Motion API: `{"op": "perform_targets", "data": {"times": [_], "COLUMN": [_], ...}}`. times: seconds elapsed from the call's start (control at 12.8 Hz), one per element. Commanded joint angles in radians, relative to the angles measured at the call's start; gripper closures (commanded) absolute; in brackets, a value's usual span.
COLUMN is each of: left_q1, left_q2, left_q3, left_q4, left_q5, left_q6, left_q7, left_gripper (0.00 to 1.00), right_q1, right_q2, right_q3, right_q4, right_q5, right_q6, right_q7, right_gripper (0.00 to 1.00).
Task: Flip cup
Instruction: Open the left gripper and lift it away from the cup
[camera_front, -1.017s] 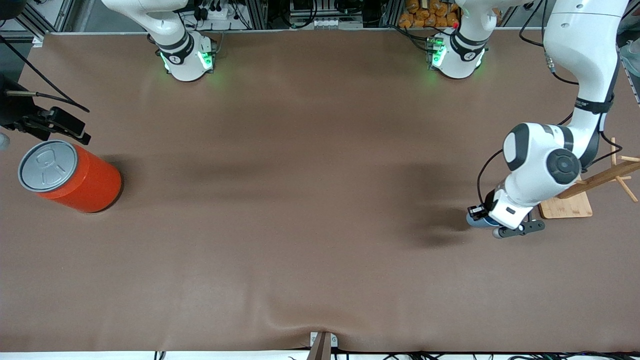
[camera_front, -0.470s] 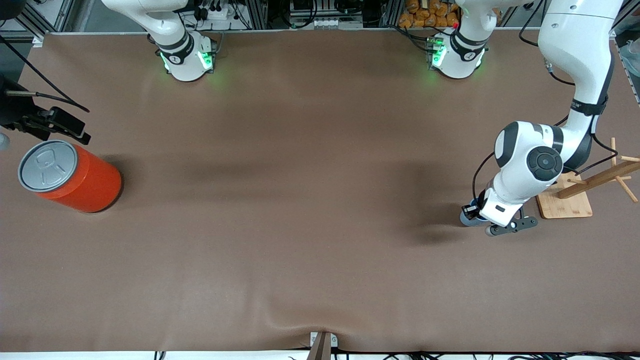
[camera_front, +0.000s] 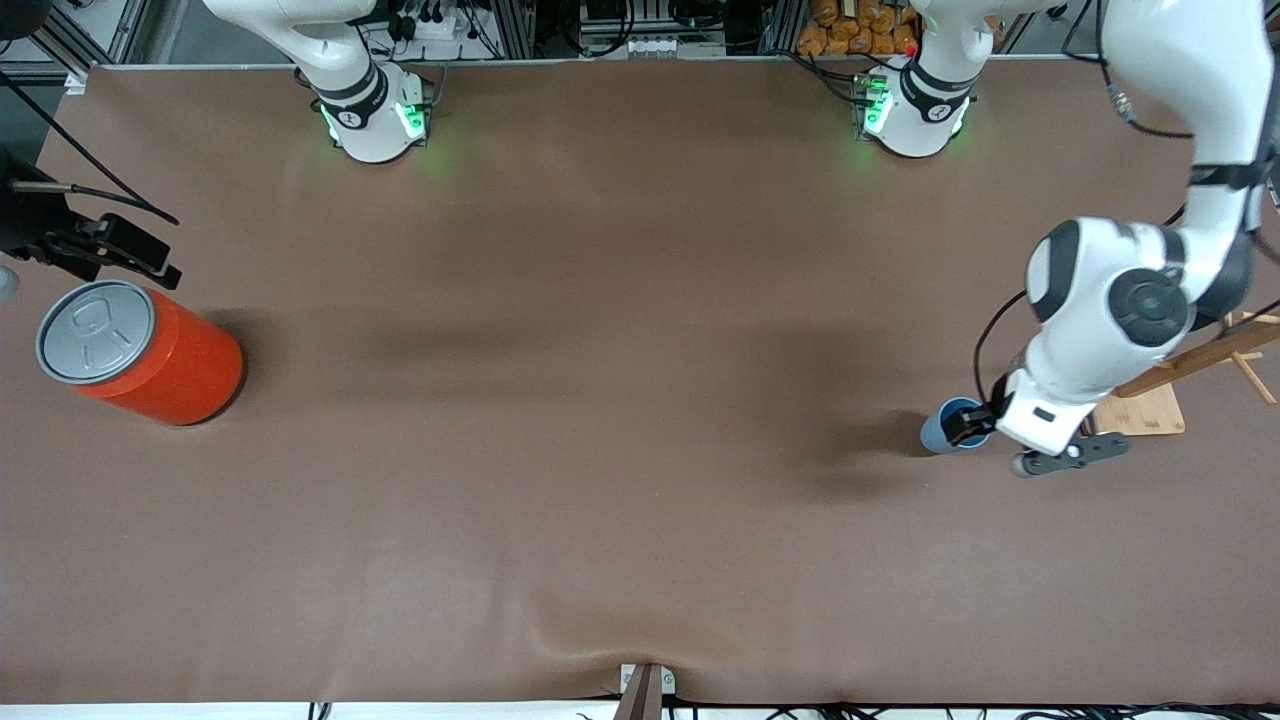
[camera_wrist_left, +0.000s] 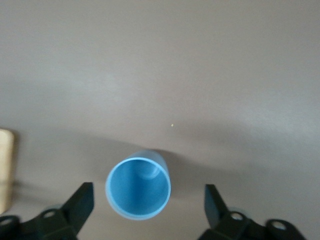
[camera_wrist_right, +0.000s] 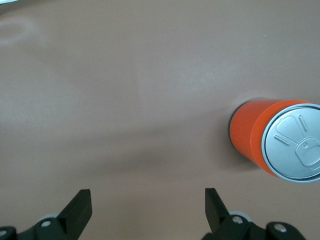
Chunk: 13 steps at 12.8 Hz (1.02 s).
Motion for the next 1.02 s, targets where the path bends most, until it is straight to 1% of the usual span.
{"op": "perform_targets", "data": {"times": [0.0,0.16,0.39,0.55,0.78,0.94], "left_q1": [-0.001,0.002,0.002,0.007,0.036,0.041], "left_q2": [-0.036,-0.085,-0.198,-0.272,-0.321,-0.327], "left_q3": [-0.023,-0.027,-0.027,-0.026,-0.024,-0.024], "left_q4": [0.148,0.182,0.184,0.179,0.171,0.173], "left_q5": [0.023,0.012,-0.011,-0.058,-0.141,-0.149], "left_q6": [-0.230,-0.319,-0.402,-0.462,-0.534,-0.551], "left_q7": [0.004,0.050,0.095,0.128,0.172,0.182], "left_gripper": [0.00,0.00,0.00,0.00,0.00,0.00], "right_q1": [-0.006,-0.006,-0.007,-0.006,-0.006,-0.006], "right_q2": [-0.010,-0.010,-0.010,-0.010,-0.010,-0.010], "right_q3": [0.003,0.003,0.003,0.003,0.003,0.003], "right_q4": [-0.008,-0.006,-0.008,-0.008,-0.008,-0.008], "right_q5": [0.003,0.003,0.002,0.002,0.002,0.002], "right_q6": [-0.003,-0.003,-0.003,-0.003,-0.005,-0.005], "right_q7": [0.014,0.016,0.016,0.014,0.013,0.013], "right_gripper": [0.00,0.00,0.00,0.00,0.00,0.00]}}
